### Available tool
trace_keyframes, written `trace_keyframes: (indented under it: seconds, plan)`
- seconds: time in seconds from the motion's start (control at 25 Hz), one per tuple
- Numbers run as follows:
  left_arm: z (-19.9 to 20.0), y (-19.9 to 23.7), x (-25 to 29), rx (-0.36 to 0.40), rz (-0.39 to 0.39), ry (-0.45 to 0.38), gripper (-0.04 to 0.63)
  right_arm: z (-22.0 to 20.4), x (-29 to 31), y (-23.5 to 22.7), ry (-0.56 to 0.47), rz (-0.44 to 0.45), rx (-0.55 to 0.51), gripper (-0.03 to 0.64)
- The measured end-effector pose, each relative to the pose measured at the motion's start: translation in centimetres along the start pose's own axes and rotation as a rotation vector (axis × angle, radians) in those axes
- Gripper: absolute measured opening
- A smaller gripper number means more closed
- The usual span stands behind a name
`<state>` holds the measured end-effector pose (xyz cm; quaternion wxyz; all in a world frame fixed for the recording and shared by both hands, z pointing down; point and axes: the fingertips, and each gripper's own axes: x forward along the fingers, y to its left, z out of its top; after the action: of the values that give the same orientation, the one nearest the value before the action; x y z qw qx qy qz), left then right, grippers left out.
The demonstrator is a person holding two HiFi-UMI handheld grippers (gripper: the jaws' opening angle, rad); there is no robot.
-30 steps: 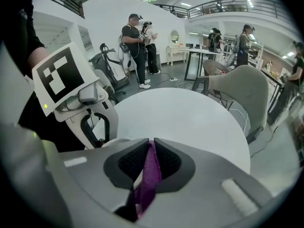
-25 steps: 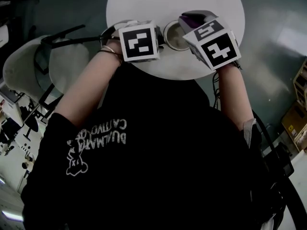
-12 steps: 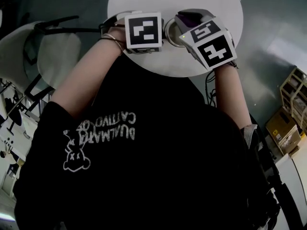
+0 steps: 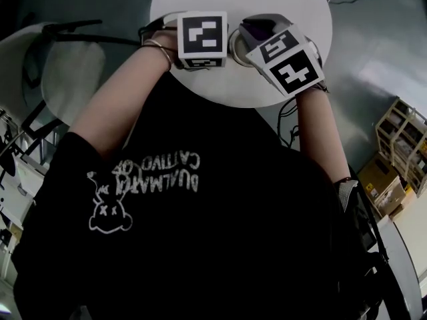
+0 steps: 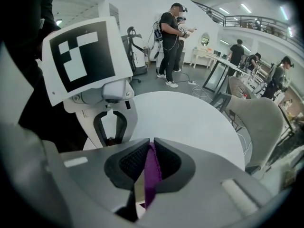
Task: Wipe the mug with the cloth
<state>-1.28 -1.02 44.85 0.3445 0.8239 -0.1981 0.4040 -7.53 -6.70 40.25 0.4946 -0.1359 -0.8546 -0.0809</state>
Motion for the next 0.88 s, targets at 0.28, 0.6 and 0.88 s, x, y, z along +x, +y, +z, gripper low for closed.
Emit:
trace_keyframes:
  seconds: [0.28,0.6,0.88]
  plan:
    - [0.2,0.4,-0.3,-0.021,0.027,-0.032,0.075,0.0,0.3,1.3,0.053,-0.029,-0.097,0.028]
    - [1.5,0.8,-0.4,-0.004,0.080,-0.125,0.074,0.4,0.9,4.5,0.017,0.019,-0.070,0.028]
    - [1.5,0.3,-0.4,-0.008,0.111,-0.181,0.072,0.1,0.3,4.9,0.001,0.036,0.000,0.029]
